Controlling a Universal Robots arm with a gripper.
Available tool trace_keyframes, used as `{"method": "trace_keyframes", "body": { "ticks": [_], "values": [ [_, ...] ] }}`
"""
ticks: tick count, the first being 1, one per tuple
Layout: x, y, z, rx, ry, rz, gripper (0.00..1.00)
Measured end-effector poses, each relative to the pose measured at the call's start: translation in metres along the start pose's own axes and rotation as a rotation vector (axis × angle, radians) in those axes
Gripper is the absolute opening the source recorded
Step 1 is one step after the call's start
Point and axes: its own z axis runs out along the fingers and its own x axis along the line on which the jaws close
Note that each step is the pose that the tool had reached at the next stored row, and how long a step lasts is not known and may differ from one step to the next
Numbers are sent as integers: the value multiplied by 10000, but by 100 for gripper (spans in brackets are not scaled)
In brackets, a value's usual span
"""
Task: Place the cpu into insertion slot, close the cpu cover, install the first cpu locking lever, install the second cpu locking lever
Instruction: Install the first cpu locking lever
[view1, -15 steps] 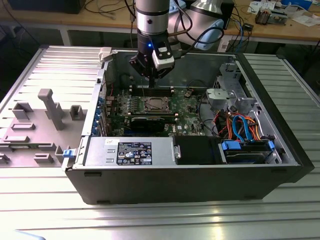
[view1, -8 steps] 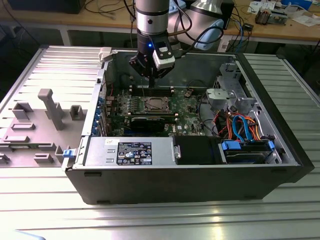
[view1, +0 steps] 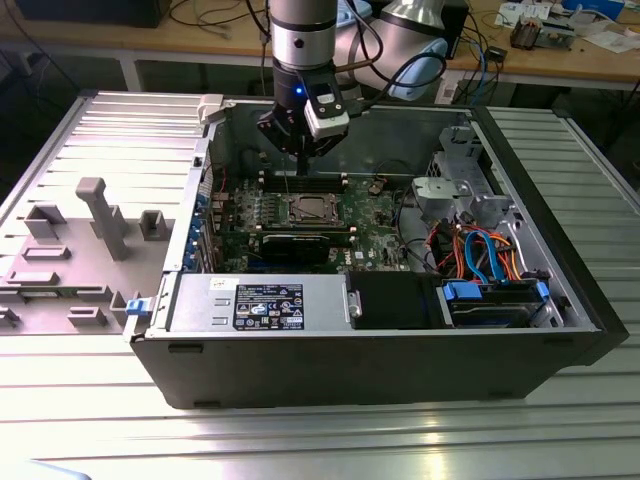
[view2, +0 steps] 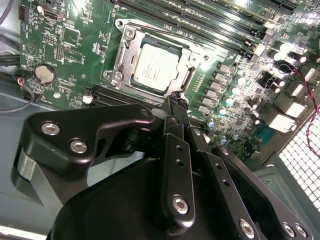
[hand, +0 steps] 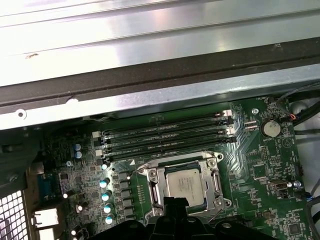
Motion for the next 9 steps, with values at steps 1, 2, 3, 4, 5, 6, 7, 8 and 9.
{"method": "trace_keyframes", "body": {
  "ticks": [1, 2, 3, 4, 5, 6, 7, 8, 9],
  "values": [
    [3, 0, 0, 0, 1, -26, 11],
    [6, -1, 0, -2, 1, -76, 11],
    [8, -1, 0, -4, 2, -120, 11],
    [9, -1, 0, -6, 2, -168, 11],
    [10, -2, -1, -8, 3, -235, 11],
    [11, -2, -1, -10, 4, -301, 11],
    [13, -2, -1, -13, 4, -374, 11],
    [14, -2, 0, -15, 5, -437, 11],
    [17, -3, -1, -17, 6, -490, 11]
  ]
}}
